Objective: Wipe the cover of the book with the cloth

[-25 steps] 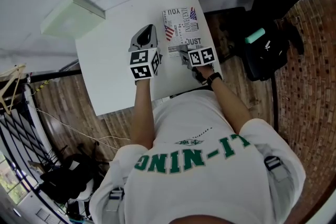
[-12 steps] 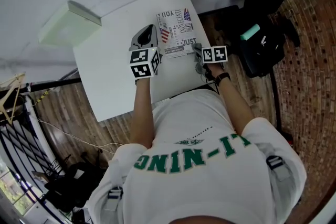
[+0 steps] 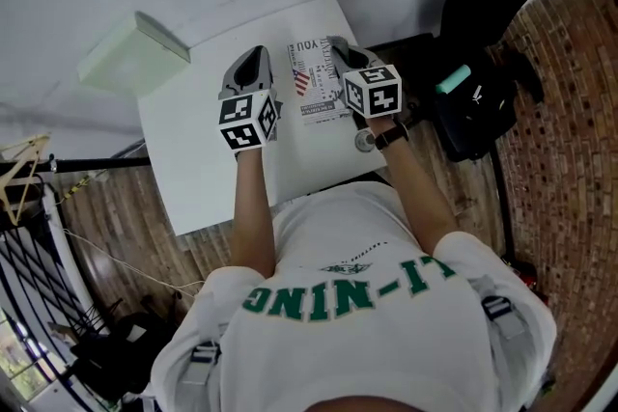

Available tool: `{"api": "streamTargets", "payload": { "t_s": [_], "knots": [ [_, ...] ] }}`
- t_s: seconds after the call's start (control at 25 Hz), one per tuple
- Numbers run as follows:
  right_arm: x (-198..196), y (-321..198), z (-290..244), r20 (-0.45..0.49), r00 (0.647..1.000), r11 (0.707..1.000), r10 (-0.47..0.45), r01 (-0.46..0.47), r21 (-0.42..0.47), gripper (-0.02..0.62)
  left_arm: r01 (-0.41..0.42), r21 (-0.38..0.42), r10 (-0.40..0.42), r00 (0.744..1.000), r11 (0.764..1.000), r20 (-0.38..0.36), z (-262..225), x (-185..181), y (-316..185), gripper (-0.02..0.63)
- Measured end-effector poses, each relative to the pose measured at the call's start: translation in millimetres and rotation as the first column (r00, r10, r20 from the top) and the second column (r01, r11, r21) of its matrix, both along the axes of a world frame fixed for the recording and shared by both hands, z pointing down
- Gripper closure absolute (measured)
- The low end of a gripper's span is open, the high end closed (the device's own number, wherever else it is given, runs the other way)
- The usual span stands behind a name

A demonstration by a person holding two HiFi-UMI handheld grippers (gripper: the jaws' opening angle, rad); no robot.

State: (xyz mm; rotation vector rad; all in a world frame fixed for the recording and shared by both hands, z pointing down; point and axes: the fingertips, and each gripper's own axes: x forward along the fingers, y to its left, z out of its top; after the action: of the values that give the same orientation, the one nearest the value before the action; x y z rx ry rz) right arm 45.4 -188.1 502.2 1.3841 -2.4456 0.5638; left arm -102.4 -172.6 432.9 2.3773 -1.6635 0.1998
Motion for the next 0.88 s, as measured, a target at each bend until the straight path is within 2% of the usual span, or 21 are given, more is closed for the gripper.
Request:
{"api": "streamTargets", "payload": {
  "t_s": [0.08,0.16,0.28,0.4,0.52,0.88],
  "knots": [
    [-2,-7,-47,0.011,1.0,0.993,0.021,-0.022,0.112,0.558,0.015,0.037,-0.015,1.0,0.999,0.004,-19,-5,0,0.592],
    [-2,-8,-83,0.04,0.998,0.981,0.042,-0.048,0.186,0.558,0.021,0.078,-0.021,1.0,0.997,0.009,-39,-7,2,0.592],
    [1,-1,-120,0.056,0.996,0.961,0.071,-0.084,0.264,0.558,0.013,0.134,-0.016,1.0,0.991,0.022,-66,-2,7,0.592],
    [0,7,-140,0.029,0.996,0.942,0.088,-0.093,0.324,0.56,0.004,0.17,-0.009,1.0,0.985,0.028,-83,3,11,0.592],
    [-3,10,-149,0.012,0.995,0.931,0.097,-0.095,0.351,0.56,0.001,0.183,-0.008,0.999,0.983,0.037,-88,5,12,0.592],
    [7,10,-147,0.027,0.991,0.93,0.129,-0.13,0.343,0.56,-0.003,0.185,-0.003,1.0,0.983,0.031,-88,8,12,0.592]
  ]
}}
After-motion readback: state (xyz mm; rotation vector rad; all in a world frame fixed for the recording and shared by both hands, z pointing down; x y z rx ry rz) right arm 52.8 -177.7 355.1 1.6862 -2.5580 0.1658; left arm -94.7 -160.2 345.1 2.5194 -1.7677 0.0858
